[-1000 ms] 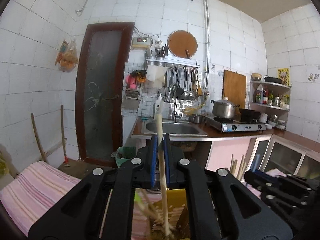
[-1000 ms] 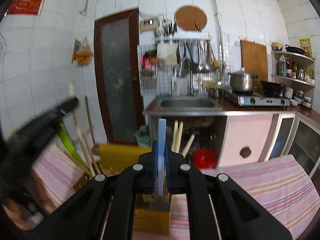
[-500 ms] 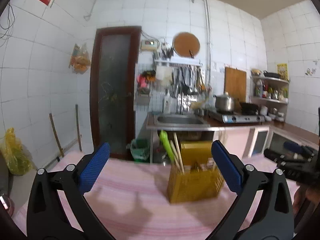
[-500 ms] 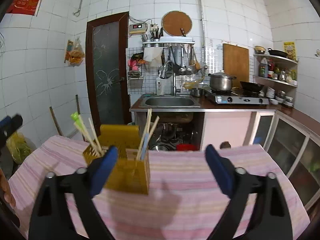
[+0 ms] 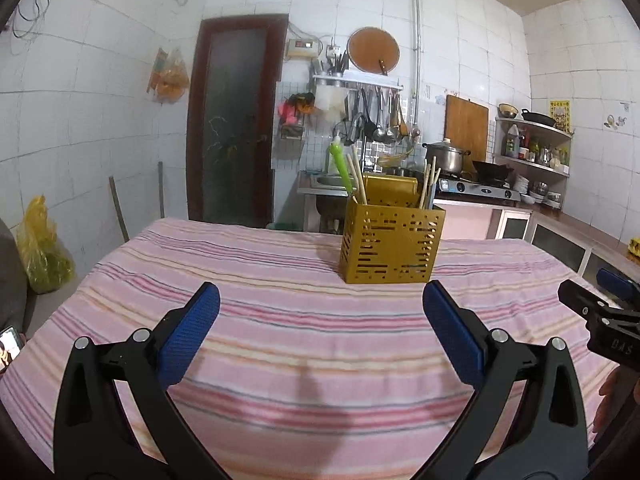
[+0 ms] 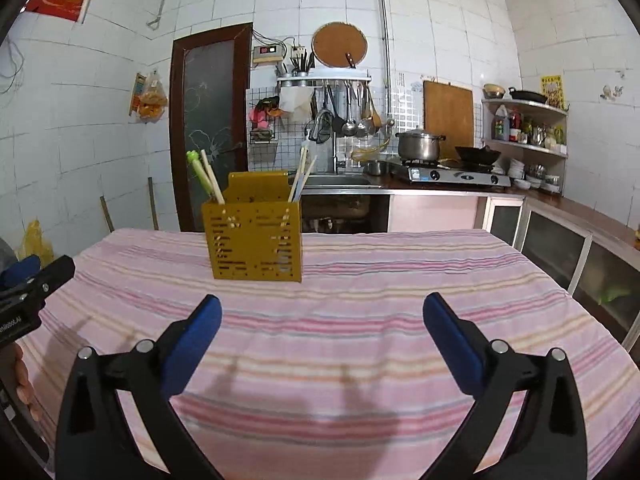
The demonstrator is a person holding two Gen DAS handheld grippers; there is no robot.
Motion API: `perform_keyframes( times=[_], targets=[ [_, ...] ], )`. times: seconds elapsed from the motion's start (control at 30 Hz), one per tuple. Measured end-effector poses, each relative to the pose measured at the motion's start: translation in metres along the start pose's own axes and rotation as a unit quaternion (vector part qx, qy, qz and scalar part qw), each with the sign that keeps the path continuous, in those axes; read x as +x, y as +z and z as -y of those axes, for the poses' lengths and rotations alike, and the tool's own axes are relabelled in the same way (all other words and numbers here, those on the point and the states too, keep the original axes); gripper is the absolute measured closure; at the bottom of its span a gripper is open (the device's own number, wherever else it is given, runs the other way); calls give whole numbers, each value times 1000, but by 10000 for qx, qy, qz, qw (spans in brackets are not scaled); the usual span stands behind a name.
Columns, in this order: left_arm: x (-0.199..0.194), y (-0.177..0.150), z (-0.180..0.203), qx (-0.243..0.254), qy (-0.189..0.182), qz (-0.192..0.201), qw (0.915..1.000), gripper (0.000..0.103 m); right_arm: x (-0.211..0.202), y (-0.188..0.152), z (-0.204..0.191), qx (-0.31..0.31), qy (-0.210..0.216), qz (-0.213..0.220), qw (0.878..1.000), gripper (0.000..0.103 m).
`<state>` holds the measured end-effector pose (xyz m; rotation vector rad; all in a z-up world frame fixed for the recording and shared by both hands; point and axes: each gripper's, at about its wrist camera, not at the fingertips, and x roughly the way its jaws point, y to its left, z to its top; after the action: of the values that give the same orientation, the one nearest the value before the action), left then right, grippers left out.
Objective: Organize utensils
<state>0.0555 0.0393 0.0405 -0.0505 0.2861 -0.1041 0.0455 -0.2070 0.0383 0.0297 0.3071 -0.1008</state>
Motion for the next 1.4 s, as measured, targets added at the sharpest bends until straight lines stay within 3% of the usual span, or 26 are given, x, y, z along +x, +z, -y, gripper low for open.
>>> perform_keyframes(
  times=[0.1, 0.43, 1.1, 1.4],
  targets=[
    [-5, -10, 7, 262, 32, 58, 9996, 5, -10, -11, -2, 35, 22, 102, 9999, 5],
    [-10, -28, 11, 328, 126, 238, 9991, 5, -20, -34, -8, -56, -104, 313, 9994, 5],
    [-13, -31, 5, 144, 139, 309, 9993, 5, -21, -36, 1, 158, -103, 327, 9993, 5],
    [-14, -31, 4, 131, 165, 329, 9992, 5, -27, -37, -10, -96, -178, 491, 9986, 5]
  ],
)
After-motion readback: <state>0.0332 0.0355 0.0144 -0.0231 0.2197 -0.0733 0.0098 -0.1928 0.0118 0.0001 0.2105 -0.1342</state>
